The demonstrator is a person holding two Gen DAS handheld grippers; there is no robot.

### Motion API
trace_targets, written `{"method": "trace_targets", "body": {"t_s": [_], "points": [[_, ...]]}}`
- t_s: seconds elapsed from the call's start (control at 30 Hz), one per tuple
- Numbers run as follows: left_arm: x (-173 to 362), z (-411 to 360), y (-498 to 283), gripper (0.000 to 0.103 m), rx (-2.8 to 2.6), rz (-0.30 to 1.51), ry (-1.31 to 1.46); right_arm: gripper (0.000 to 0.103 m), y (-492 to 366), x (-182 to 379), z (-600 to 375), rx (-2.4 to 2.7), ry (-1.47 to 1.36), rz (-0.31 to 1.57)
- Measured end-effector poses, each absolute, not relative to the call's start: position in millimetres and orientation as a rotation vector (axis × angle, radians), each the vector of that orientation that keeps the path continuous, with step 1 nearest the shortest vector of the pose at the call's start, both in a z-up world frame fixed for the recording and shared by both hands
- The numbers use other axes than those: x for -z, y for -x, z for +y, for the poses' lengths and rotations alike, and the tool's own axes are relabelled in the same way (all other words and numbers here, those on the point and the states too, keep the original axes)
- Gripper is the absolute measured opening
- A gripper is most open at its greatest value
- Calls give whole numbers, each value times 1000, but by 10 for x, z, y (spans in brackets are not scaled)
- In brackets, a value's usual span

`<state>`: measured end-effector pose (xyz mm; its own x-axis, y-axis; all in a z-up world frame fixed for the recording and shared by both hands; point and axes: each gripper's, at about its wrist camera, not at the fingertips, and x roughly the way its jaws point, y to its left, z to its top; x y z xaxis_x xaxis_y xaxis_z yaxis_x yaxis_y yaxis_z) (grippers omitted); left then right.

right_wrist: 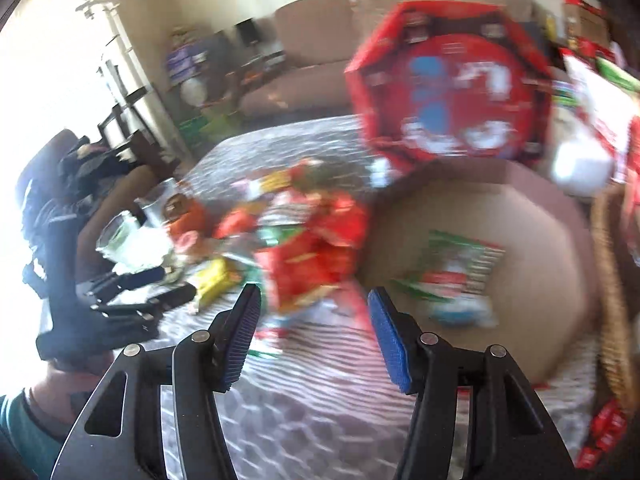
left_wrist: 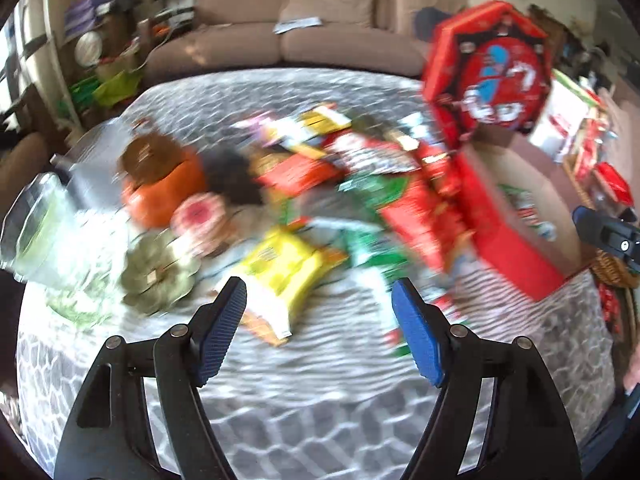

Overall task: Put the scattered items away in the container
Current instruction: 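Grasp yellow LIPO packet with left gripper while right grasps a red packet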

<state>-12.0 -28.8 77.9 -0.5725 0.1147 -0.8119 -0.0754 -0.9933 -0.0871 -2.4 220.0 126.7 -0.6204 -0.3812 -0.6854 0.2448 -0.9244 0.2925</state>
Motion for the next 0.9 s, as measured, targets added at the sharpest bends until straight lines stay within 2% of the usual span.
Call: {"method": "trace_targets", "body": {"t_s": [0.23,0.5,0.63,0.83,0.87,0.9], "points": [[-538,-564,176,74,-2692,-32,1428,62,323,-963,1626,2468,-1187,-225],[-269,-453,442,75,-2617,75,1444,64,723,-621,1423,2464,-1301,-135],[-151,-351,548,75,-2608,143,1457,72,831,-540,1421,2495,-1317,-79],[-77,-277,628,77,-2646,159,1445,71,903,-482,1389,2532,-1299,20],[-75,-279,637,72,-2645,142,1443,72,915,-471,1377,2539,-1297,34],[-78,-278,647,61,-2642,124,1437,73,931,-461,1363,2544,-1295,47]]}}
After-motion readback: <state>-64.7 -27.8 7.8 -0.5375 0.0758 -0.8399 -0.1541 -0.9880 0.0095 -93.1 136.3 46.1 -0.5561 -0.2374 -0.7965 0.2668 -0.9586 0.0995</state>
